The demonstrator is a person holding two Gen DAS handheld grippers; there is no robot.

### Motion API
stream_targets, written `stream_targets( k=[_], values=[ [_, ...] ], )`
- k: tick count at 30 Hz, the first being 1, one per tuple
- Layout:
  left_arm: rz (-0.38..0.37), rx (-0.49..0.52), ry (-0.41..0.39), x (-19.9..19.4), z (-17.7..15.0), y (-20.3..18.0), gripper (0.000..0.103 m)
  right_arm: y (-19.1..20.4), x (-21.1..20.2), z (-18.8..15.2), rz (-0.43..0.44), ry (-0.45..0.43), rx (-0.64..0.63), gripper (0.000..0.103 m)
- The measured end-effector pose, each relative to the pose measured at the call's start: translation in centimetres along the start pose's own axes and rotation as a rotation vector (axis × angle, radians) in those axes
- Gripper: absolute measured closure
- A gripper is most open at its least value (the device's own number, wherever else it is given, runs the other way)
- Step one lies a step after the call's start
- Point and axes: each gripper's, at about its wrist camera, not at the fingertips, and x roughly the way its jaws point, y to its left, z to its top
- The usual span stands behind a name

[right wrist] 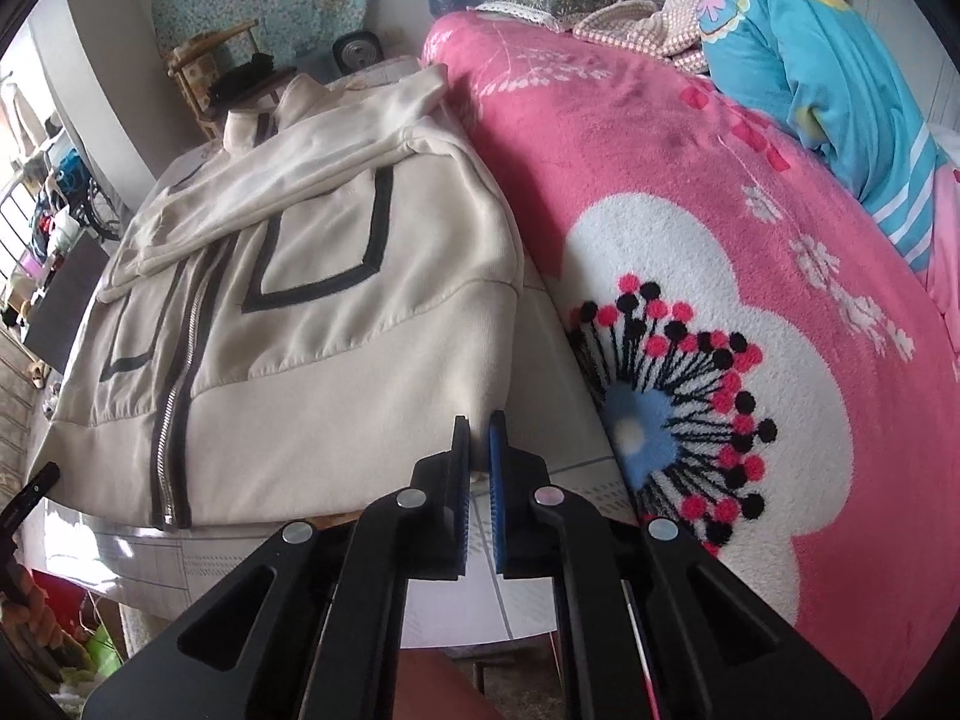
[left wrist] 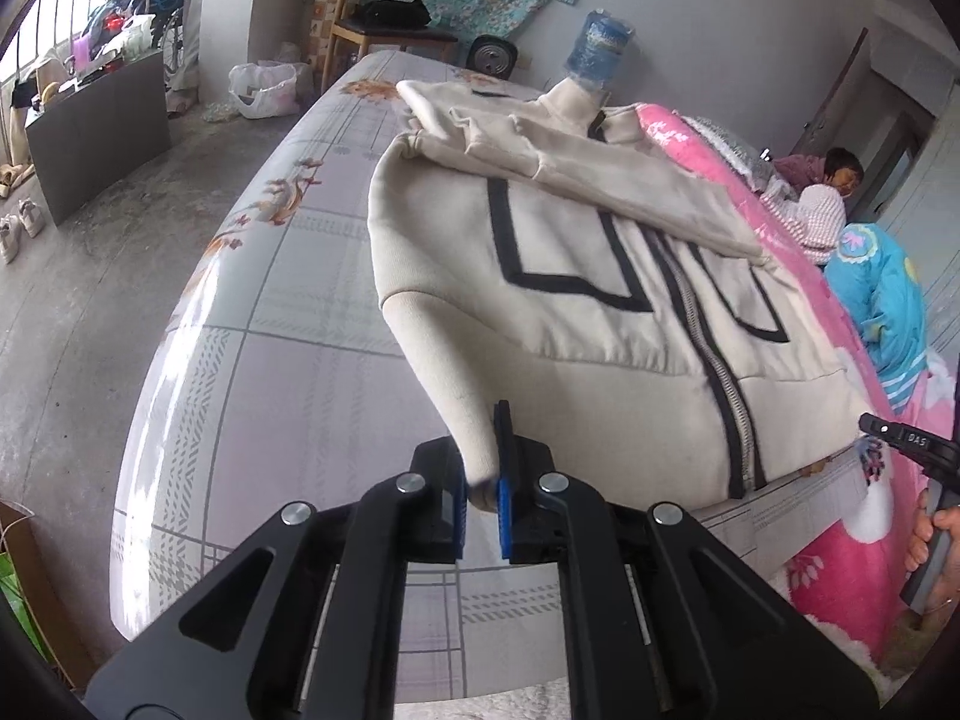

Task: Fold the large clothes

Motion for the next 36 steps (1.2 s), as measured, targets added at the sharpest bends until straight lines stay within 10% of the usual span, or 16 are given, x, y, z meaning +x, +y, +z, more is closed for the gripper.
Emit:
stream_targets(
  k=[12,22,24,26,31,36],
  values=[
    [-0.162,-0.177,-0.025,1.2,8.1,2.2,0.098,3.0,-0.5,8.4,0.078,-0.180,-0.042,0.097],
    [-0.130,-0.352,0.051,8.6,12.4,5.9,0.095,3.7,7.3,15.6,0.161,-0.155,0.032,0.097],
    [-0.123,-0.382,0.061,9.7,12.2,6.6,0.093,3.6,9.3,16.1,0.149,-0.120,0.048,0.088],
    [-0.132,-0.416,0.060,10.0,12.0,7.2,0.086,3.2,10.4,16.0,0.109,-0.087,0.074,0.056],
    [-0.116,-0.419,-0.012,7.4,11.6,8.3,0.065,1.9,9.3,14.2,0.127,-0.087,0.085,0.039],
    [-0.124,-0.376,-0.008,5.3,10.0,8.3,0.064,0.8,7.6,10.9,0.136,-0.058,0.080,0.038]
  ],
)
